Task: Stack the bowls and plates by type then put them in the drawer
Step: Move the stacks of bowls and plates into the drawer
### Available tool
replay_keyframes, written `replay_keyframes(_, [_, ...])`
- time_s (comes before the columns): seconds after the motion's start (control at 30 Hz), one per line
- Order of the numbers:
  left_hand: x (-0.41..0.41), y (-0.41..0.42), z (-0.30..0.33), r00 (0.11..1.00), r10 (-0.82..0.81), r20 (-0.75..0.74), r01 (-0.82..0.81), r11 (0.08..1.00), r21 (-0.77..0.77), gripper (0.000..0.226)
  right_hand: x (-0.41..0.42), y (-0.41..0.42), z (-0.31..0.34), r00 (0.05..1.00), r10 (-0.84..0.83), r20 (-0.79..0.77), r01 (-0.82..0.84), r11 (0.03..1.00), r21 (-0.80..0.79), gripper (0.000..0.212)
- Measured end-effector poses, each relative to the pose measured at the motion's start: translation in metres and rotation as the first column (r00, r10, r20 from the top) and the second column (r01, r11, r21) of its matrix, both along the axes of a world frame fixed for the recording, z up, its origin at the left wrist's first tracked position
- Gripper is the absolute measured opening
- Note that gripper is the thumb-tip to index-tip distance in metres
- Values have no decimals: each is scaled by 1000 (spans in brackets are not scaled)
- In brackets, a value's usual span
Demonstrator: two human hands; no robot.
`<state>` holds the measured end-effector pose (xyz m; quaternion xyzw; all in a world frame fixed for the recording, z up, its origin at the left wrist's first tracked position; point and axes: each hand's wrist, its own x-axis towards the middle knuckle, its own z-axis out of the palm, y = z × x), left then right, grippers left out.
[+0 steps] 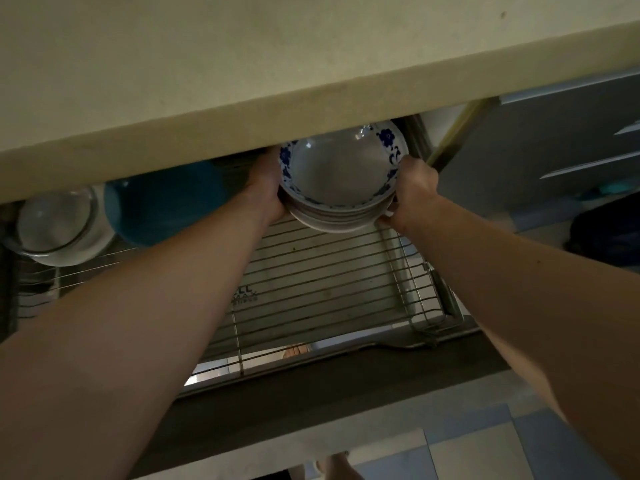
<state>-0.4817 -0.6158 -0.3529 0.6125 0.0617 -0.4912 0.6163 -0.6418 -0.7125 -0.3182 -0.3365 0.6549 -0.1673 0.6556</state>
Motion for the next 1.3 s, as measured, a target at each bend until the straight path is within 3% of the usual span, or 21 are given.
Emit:
replay_keyframes(0.2, [-25,19,1,994,106,19,-107,992,72,51,-5,-1,-1,999,46,29,-46,999,4,26])
replay_keyframes(0.3, [-35,39,1,994,69,-80,-64,996,68,52,-10,0,-1,989,78,128,-89,993,81,30])
replay_keyframes(0.47, [-36,62,-4,981,-19,-194,11,999,-42,50,-27,-1,-3,943,184,277,-257,931,258,51])
replay_keyframes(0.7, [-36,63,-20,971,41,-235,-79,985,-153,64,-32,-1,-11,945,238,225,-285,936,206,59])
replay_keyframes(1.07, [-15,34,-16,978,63,-197,-92,985,-145,57,-18,-1,-14,945,81,317,-153,966,209,44])
replay_keyframes(1.3, [-15,34,-17,984,59,-168,-86,984,-156,70,-18,-1,-16,946,67,317,-131,974,186,41])
